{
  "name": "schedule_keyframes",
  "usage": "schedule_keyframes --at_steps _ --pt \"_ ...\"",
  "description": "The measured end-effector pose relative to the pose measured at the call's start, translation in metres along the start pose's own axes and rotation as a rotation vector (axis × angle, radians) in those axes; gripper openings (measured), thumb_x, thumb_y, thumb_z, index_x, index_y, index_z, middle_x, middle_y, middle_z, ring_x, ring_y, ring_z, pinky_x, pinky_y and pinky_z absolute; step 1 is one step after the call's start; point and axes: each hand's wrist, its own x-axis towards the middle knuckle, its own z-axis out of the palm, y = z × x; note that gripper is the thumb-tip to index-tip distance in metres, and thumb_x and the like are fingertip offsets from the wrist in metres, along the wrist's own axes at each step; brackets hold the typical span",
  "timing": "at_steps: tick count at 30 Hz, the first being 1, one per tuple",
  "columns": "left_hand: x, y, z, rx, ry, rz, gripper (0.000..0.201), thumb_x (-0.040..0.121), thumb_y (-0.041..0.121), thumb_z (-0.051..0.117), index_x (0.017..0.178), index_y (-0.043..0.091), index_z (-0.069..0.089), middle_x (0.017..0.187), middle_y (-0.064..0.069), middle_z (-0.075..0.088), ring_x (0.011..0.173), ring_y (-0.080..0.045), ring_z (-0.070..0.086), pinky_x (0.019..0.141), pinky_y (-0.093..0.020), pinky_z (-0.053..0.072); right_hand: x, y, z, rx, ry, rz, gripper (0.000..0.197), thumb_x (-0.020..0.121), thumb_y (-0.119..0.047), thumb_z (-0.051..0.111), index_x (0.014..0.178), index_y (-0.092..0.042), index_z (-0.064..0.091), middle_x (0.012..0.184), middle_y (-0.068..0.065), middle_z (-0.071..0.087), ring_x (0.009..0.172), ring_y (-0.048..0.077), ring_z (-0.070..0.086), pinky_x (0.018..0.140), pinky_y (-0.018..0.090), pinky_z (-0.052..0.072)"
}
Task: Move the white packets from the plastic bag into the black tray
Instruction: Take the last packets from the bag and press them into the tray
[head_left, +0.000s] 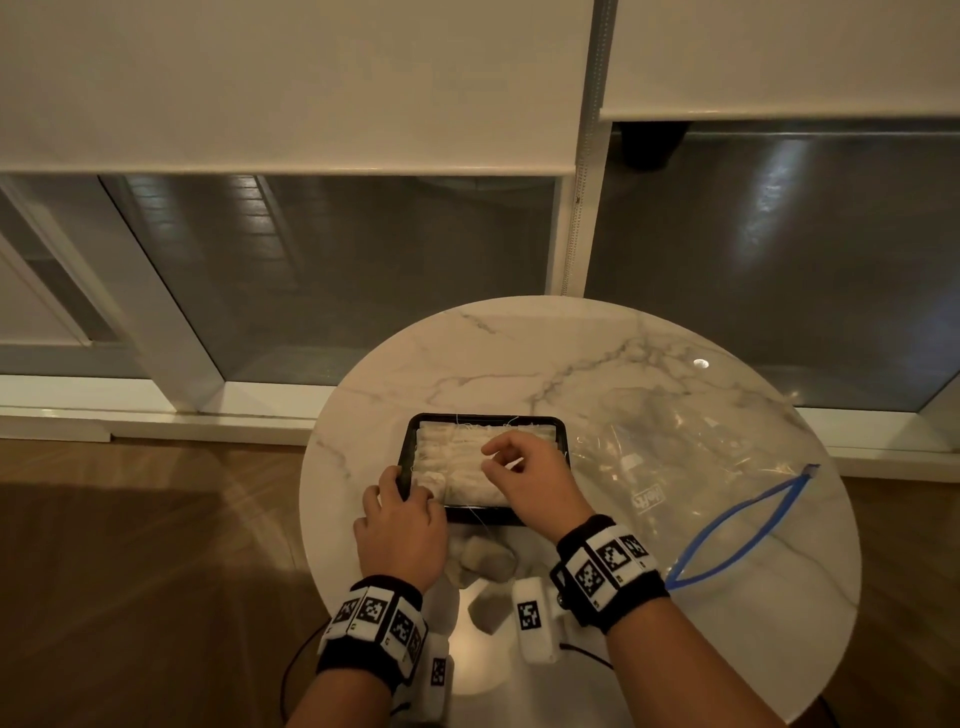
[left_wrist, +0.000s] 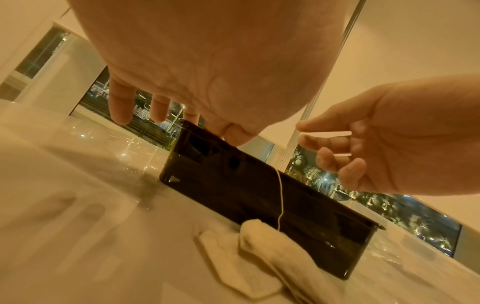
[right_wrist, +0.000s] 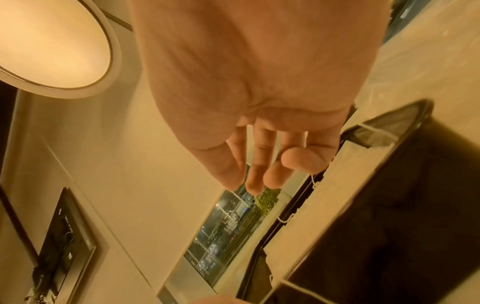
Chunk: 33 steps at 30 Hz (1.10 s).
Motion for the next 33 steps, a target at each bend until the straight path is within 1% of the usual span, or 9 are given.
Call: schedule_keyframes --at_steps 6,9,13,15,17,21,23,26,33 --pt "-0.003 0.007 -0.008 -0.104 0.052 -0.039 0.033 0.100 0.042 0.044 0.127 0.030 0.059 0.149 -0.002 0.037 0.136 -0.025 0.029 0.107 -0.048 0.030 -0.022 0.004 -0.028 -0.032 0.001 0.033 0.007 0.091 -0.024 0.069 0.098 -0.026 0.070 0.089 -0.007 0.066 0.073 0.009 0.060 0.070 0.025 0.052" --pt "-0.010 0.012 -0.014 -0.179 0.132 -0.039 0.030 0.096 0.040 0.055 0.123 0.030 0.059 0.140 -0.001 0.042 0.132 -0.025 0.031 0.107 -0.047 0.029 -0.035 0.009 -0.036 -0.065 -0.019 0.039 0.006 0.091 -0.025 0.069 0.096 -0.029 0.069 0.087 -0.008 0.067 0.074 0.009 0.062 0.071 0.026 0.055" --pt "-0.022 0.015 -0.020 -0.459 0.189 0.047 0.002 0.094 0.026 0.063 0.095 0.026 0.062 0.098 0.005 0.061 0.096 -0.017 0.056 0.087 -0.038 0.051 -0.053 0.015 -0.041 -0.071 -0.065 0.057 0.006 0.092 -0.023 0.068 0.097 -0.027 0.070 0.083 -0.006 0.068 0.075 0.006 0.063 0.069 0.018 0.052" --pt "-0.027 0.016 -0.020 -0.509 0.111 0.081 0.012 0.093 0.025 0.064 0.082 0.028 0.060 0.078 0.006 0.062 0.075 -0.012 0.061 0.072 -0.036 0.056 -0.057 0.017 -0.042 -0.124 -0.084 0.062 0.008 0.091 -0.023 0.069 0.099 -0.025 0.070 0.083 -0.007 0.068 0.075 0.003 0.062 0.066 0.012 0.048" --pt "-0.031 0.019 -0.018 -0.449 -0.030 0.090 0.012 0.093 0.028 0.065 0.081 0.029 0.063 0.071 0.007 0.064 0.067 -0.009 0.062 0.067 -0.033 0.057 -0.061 0.021 -0.043 -0.205 -0.115 0.078 0.009 0.091 -0.023 0.069 0.099 -0.024 0.070 0.085 -0.008 0.068 0.073 0.001 0.060 0.064 0.010 0.044" --pt "-0.037 0.019 -0.008 -0.271 -0.186 0.121 0.004 0.092 0.031 0.064 0.096 0.031 0.066 0.090 0.012 0.066 0.080 -0.005 0.063 0.077 -0.030 0.058 -0.065 0.029 -0.046 -0.481 -0.235 0.163 0.019 0.089 -0.031 0.069 0.107 -0.028 0.065 0.099 -0.008 0.065 0.087 0.007 0.061 0.080 0.024 0.053" --pt "-0.038 0.018 -0.001 -0.191 -0.185 0.160 0.019 0.093 0.029 0.062 0.111 0.031 0.065 0.110 0.011 0.061 0.093 -0.006 0.060 0.082 -0.025 0.053 -0.067 0.034 -0.048 -0.627 -0.309 0.248 0.033 0.086 -0.036 0.071 0.116 -0.027 0.062 0.113 -0.005 0.060 0.101 0.014 0.060 0.090 0.030 0.052" --pt "-0.040 0.018 0.007 -0.095 -0.198 0.214 0.034 0.094 0.030 0.060 0.127 0.031 0.059 0.124 0.008 0.054 0.104 -0.012 0.059 0.087 -0.026 0.051 -0.070 0.040 -0.050 -0.709 -0.351 0.322 0.046 0.081 -0.037 0.078 0.121 -0.024 0.060 0.119 -0.002 0.056 0.106 0.017 0.058 0.094 0.034 0.052" --pt "-0.037 0.019 0.018 -0.024 -0.222 0.190 0.033 0.094 0.036 0.059 0.126 0.027 0.056 0.114 0.004 0.063 0.103 -0.017 0.062 0.087 -0.036 0.055 -0.074 0.047 -0.050 -0.695 -0.319 0.340 0.037 0.079 -0.030 0.080 0.110 -0.023 0.061 0.112 -0.002 0.055 0.101 0.016 0.057 0.092 0.030 0.051"
